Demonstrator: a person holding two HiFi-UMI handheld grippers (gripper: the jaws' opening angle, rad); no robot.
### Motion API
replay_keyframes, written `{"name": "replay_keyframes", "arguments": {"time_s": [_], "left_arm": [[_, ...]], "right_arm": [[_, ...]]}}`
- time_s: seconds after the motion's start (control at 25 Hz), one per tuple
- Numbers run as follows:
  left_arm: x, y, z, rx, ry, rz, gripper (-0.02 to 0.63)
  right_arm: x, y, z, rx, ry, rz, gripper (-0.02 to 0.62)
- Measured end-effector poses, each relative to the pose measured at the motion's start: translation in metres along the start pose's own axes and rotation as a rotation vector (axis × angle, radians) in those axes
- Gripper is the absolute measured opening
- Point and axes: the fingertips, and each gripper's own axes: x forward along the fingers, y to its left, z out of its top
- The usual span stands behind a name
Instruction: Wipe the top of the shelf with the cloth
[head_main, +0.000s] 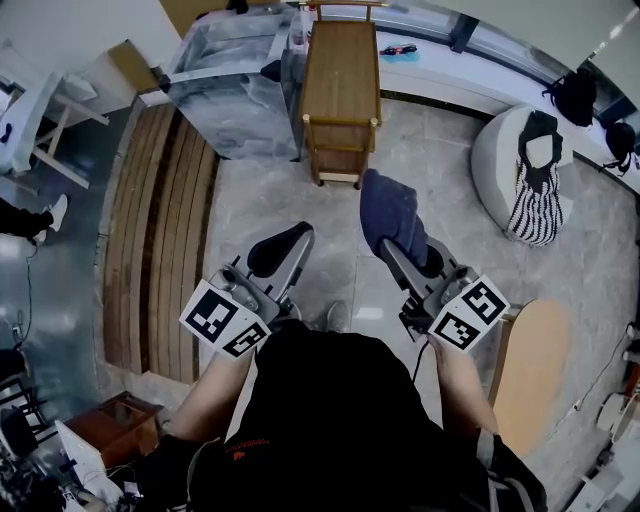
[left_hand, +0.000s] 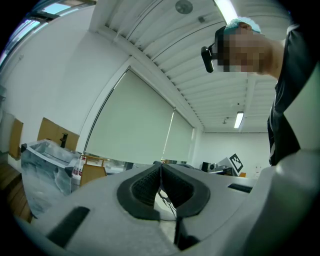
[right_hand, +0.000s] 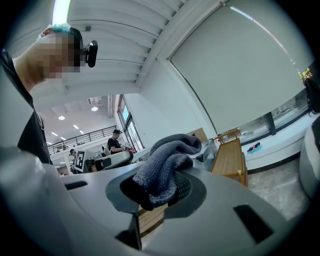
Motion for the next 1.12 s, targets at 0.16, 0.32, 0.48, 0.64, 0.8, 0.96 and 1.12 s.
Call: {"name": "replay_keyframes", "arguments": {"time_s": [0.16,0.32,0.48,0.64,0.8,0.96,1.12], "left_arm": [[0.012,-0.004,-0.001,0.008,0.004,0.009,0.026],[0.022,-0.001,-0.004,0.012,0.009,0.023,0.026],[0.031,0.005,-0.007,0.017,0.01,0.03,0.026],[0.043,0.015,-0.007,0.026,0.006,0.028,0.026],[0.058,0.031,-0.006,0.024,0.004,0.022,0.026],[0.073,0.052,-0.007,0.019,0.003,0.01,0.026],[0.084,0.075,-0.013,0.007,0.001,0.001,0.026]], "right_arm": [[-0.006,-0.013,0.005,0.005,0.0,0.008,0.061],[-0.008,-0.025,0.006,0.008,-0.001,0.016,0.061],[-0.008,-0.038,0.009,0.006,-0.009,0.014,0.061],[-0.004,-0.053,0.015,-0.002,-0.015,0.007,0.061],[0.005,-0.067,0.02,-0.007,-0.013,0.001,0.061],[0.018,-0.086,0.022,-0.003,-0.008,-0.018,0.061],[0.033,-0.104,0.017,0.005,0.003,-0.038,0.061]]}}
